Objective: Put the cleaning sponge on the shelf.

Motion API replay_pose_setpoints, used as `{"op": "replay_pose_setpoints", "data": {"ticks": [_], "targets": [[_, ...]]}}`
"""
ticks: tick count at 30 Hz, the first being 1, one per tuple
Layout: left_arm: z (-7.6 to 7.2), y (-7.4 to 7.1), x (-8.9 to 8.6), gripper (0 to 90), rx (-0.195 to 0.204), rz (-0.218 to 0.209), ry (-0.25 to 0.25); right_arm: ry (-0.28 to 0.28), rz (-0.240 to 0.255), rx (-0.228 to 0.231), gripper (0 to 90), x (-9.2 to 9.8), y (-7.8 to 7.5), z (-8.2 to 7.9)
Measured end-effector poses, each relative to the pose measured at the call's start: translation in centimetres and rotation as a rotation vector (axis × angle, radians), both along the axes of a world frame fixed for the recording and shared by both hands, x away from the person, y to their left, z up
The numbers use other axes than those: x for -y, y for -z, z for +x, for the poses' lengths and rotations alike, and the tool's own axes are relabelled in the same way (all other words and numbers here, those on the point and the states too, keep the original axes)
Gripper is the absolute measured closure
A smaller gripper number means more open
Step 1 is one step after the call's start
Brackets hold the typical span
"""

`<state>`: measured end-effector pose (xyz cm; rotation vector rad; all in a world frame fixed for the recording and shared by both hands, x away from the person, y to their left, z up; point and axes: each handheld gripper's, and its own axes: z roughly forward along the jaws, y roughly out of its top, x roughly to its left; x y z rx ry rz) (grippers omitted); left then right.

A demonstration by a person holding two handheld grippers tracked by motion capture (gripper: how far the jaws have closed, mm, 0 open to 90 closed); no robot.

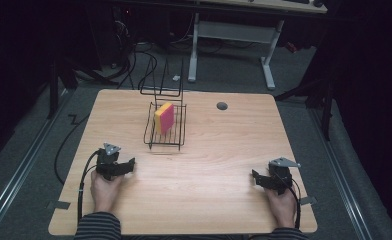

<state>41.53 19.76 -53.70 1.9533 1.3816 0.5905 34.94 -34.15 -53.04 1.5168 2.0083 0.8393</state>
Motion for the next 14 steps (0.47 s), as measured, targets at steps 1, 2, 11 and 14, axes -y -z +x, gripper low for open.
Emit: {"op": "replay_pose_setpoints", "data": {"ticks": [1,2,11,14], "targets": [[0.00,0.00,0.00,21.9,0.000,0.000,0.000,0.002,-0.001,-0.002,26.1,-0.04,-0.01,-0.02],[0.00,0.00,0.00,21.9,0.000,0.000,0.000,0.002,-0.001,-0.002,26.1,-0.04,-0.01,-0.02],[-0.01,0.00,0.00,21.9,0.000,0.000,0.000,0.002,-0.001,-0.002,26.1,-0.04,-0.01,-0.02],[-0.01,0.00,0.01,21.9,0.000,0.000,-0.001,-0.002,-0.004,-0.001,26.1,0.00,0.00,0.00]]}}
